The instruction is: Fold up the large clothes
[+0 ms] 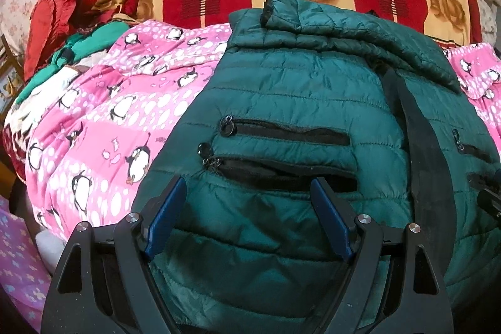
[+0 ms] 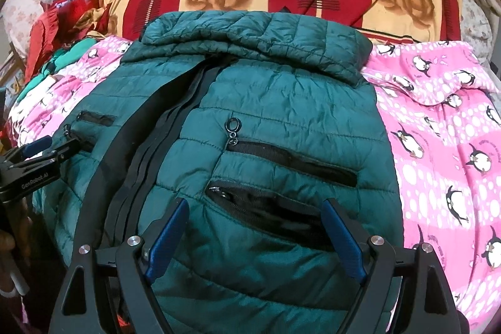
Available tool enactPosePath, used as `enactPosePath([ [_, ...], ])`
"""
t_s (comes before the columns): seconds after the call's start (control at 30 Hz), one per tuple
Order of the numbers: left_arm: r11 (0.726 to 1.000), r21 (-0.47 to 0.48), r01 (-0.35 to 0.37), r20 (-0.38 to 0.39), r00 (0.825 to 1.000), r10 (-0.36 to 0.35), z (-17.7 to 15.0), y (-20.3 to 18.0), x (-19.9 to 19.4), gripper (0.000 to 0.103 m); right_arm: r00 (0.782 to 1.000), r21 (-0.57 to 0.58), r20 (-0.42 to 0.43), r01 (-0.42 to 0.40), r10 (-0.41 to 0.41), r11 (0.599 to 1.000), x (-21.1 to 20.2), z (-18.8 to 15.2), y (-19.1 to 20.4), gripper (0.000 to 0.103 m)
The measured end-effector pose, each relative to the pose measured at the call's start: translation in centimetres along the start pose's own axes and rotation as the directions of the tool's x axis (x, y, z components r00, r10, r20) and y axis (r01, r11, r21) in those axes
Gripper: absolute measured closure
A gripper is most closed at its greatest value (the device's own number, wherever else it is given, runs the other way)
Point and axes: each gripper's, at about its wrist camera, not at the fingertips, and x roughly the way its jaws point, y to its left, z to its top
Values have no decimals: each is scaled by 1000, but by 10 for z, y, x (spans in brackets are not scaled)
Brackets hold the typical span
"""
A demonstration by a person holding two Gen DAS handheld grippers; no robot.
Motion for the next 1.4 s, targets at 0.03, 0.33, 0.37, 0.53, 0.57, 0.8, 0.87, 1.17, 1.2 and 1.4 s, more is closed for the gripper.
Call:
enactPosePath([
  [0.03,1000,-5,5,-4,1000,-5,-1,1,0,21,1000,0,2,-4,4,1000,-2,-1,1,19],
  [0.33,1000,-15,25,-20,999,-26,-8,4,-2,21,1000,-21,3,-19,19,1000,-9,-6,7,19],
  [0.37,1000,-15,27,-21,999,-28,-9,4,-3,21,1000,-20,2,-19,19,1000,-9,-6,7,19],
  [0.53,999,-11,32,-27,999,-32,-13,7,-10,21,1000,-9,0,-17,17,1000,-13,-9,4,19],
  [0.57,999,-13,34,-28,999,-34,-13,8,-11,21,1000,-9,-2,-16,16,1000,-13,-9,3,19],
  [0.8,999,-32,19,-40,999,-20,-17,16,-12,21,999,-15,-22,-31,30,999,-13,-14,5,19],
  [0.87,999,-46,19,-46,999,-21,-18,19,-11,21,999,-25,-26,-33,32,999,-13,-16,6,19],
  [1.17,998,-58,-6,-69,998,2,-22,31,-10,21,999,-22,-40,-34,33,999,-16,-22,1,19],
  [1.2,998,-59,-7,-75,997,3,-23,32,-10,21,998,-20,-42,-36,35,999,-17,-23,-1,19],
  [1.4,996,-89,-2,-91,996,-6,-28,47,-6,21,998,18,-56,-26,27,999,-22,-31,-21,18],
])
